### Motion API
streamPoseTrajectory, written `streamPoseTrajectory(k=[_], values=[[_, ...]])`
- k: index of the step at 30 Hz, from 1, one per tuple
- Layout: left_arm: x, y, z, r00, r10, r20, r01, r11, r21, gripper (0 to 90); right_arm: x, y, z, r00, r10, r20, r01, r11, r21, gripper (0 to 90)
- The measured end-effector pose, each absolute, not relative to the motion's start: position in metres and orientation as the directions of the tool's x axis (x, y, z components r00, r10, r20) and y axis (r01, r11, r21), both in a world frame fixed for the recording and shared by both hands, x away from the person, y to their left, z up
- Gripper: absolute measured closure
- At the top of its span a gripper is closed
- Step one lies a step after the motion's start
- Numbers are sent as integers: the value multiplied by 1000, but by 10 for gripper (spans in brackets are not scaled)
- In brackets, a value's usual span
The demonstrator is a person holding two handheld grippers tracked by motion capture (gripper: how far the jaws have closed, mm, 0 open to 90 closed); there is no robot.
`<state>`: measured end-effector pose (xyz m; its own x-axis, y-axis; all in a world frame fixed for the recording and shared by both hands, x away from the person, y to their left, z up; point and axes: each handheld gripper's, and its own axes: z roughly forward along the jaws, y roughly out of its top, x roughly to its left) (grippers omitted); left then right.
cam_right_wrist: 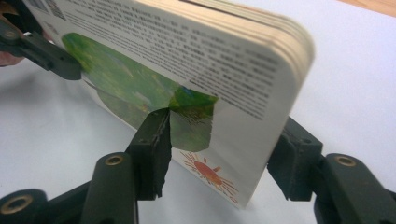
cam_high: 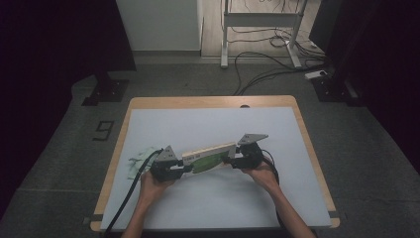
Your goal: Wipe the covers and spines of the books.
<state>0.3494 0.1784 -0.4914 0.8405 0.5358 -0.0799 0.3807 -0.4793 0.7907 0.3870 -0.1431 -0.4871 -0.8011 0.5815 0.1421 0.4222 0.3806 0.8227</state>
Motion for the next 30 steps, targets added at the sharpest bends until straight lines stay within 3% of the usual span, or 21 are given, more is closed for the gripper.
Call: streamPoseTrajectory(k=[11, 19, 27, 30], values=[[345, 178, -485, 827, 553, -105, 404, -453, 794, 632, 386, -146, -485, -813, 561, 154, 428, 398, 811, 446], [334, 178, -475, 825, 563, -56, 367, -457, 810, 531, 380, -148, -483, -822, 550, 149, 418, 404, 813, 429], [327, 170, -475, 832, 542, -123, 401, -432, 808, 491, 368, -153, -478, -835, 532, 139, 401, 416, 817, 386], [322, 166, -475, 823, 551, -136, 423, -436, 794, 424, 362, -153, -478, -843, 522, 131, 395, 433, 810, 361]])
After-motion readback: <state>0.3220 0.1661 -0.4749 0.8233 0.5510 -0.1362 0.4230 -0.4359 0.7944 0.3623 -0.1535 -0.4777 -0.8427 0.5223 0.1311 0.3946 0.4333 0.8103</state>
